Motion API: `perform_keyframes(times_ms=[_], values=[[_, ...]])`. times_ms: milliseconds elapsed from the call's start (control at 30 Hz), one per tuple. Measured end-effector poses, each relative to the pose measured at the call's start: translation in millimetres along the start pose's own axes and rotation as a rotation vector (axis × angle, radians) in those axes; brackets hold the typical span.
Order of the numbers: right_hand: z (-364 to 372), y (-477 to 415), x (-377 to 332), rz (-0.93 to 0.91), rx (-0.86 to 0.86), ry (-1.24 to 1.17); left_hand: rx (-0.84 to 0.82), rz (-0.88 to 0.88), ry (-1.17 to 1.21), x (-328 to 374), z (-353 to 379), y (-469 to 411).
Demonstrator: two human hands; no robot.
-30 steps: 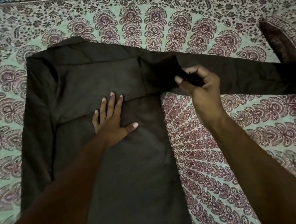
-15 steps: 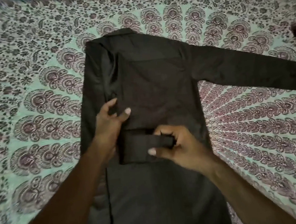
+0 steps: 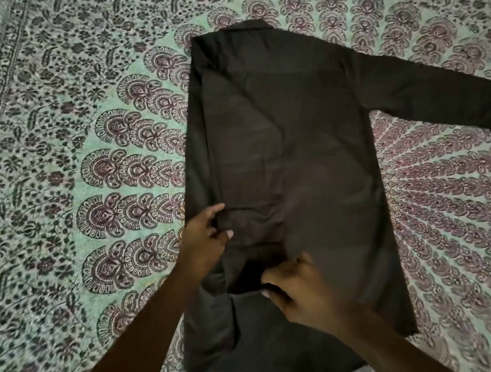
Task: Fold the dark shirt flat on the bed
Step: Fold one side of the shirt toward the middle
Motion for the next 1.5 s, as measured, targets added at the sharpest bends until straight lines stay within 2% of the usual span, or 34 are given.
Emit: perform_keyframes(times_ms=[133,400,533,633,733,800,867,933,1000,1133,1233,1300,1367,1433,1500], values=[[20,6,-6,-0.061,-0.126,0.031,-0.007,0.025,-0.084,-6,2,-1],[45,13,-21,-0.134,-0.262,0.026,0.005,0.179,-0.274,4,-3,11],[59,23,-24,-0.164,-0.338,0.064,-0.003,0.191,-0.413,-9,-1,17],[65,29,-28,-0.185,-0.332,0.116,-0.059,0.258,-0.476,-10,2,29],[61,33,-29,-0.176,-0.339,0.087,-0.107,0.325,-0.774,-8,3,43],[49,30,-31,-0.182,-0.244,0.003,-0.186,0.318,-0.945,-13,7,50],[38,21,-26,-0.157,-0.07,-0.013,-0.228,0.285,-1.046,-22,9,53],[38,9,-11,-0.075,0.012,0.064,-0.247,0.26,-1.096,-33,11,53],[50,-5,2,-0.047,-0.062,0.15,-0.278,0.239,-1.138,-44,15,52],[63,-36,23,-0.174,-0.253,0.321,-0.308,0.208,-1.127,-55,15,45],[48,-58,53,-0.215,-0.282,0.44,-0.339,0.211,-1.125,-56,14,44],[25,-77,82,-0.107,-0.209,0.497,-0.363,0.204,-1.134,-56,14,44],[-2,-95,113,0.081,-0.135,0.52,-0.377,0.202,-1.131,-54,13,44],[-19,-111,132,0.236,-0.128,0.484,-0.393,0.204,-1.121,-54,11,44],[-28,-125,129,0.293,-0.086,0.456,-0.402,0.204,-1.113,-55,10,44]])
Point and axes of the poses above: each hand's wrist, its own y-axis away from the middle knuckle, its own z-axis out of the palm, x = y × z, the point moved 7 cm from there along -y, towards the middle knuckle, and after that the axes turned 4 degrees about -y, right-handed, at the moved point
